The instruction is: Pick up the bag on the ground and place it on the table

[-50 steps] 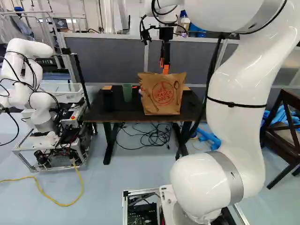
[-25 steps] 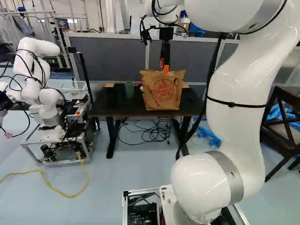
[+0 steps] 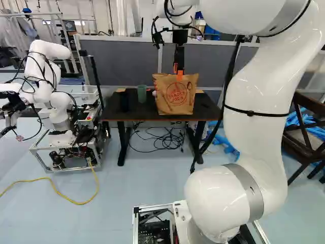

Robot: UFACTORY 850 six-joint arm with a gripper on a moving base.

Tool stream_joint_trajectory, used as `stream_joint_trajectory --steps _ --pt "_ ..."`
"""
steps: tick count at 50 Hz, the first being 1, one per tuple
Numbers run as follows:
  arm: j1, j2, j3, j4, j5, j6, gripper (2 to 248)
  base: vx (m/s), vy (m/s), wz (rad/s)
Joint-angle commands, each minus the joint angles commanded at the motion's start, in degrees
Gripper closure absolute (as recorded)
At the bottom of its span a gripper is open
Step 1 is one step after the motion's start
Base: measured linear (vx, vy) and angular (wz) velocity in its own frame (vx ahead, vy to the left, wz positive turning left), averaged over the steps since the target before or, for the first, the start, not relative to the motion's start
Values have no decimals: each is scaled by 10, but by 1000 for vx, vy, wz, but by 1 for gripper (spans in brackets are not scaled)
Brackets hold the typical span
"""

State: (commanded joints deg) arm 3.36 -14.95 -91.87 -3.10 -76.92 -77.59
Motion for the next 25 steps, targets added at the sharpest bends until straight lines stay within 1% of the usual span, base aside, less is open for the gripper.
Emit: stream_joint_trajectory --steps 11,25 --pt "0 0 0 0 0 0 3 -107 3 14" --pt "0 0 0 0 0 0 3 -8 0 2"
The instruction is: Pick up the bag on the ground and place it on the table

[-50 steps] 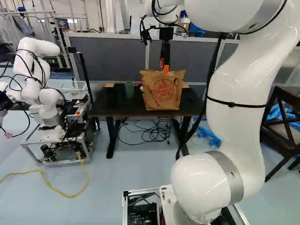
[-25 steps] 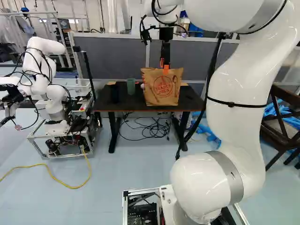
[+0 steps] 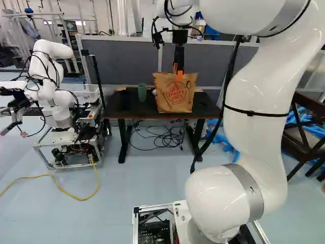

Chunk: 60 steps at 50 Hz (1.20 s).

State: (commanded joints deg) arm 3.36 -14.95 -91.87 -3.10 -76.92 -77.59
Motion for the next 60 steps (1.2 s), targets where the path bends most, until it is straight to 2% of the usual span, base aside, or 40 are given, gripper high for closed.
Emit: stream_joint_trajectory --steps 30,60 --pt "-1 6 17 1 25 15 3 0 0 0" --pt "-3 26 74 3 108 66 3 0 0 0"
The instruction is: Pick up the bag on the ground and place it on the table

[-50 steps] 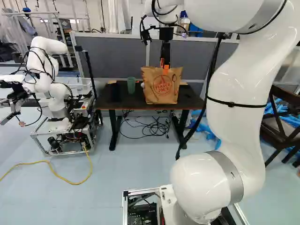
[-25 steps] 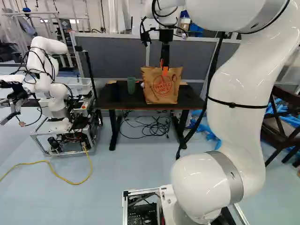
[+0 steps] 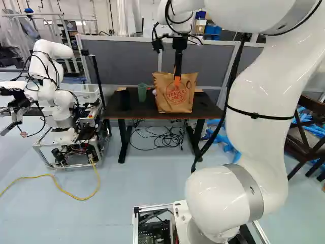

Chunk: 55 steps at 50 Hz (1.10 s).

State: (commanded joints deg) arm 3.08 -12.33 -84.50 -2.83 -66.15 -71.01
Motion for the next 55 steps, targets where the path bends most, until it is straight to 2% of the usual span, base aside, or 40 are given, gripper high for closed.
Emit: stream_joint_trajectory --steps 28,55 --pt "-3 31 88 3 129 79 3 0 0 0" --pt "-8 74 207 7 303 185 3 0 0 0"
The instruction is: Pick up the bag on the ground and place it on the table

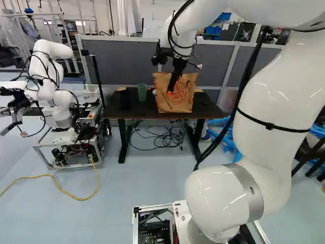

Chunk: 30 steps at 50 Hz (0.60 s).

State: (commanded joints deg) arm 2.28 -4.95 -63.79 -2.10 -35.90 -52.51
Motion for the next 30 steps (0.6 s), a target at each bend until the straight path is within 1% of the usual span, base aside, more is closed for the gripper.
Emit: stream_joint_trajectory --steps 30 --pt "-6 57 161 6 236 144 3 0 0 0"
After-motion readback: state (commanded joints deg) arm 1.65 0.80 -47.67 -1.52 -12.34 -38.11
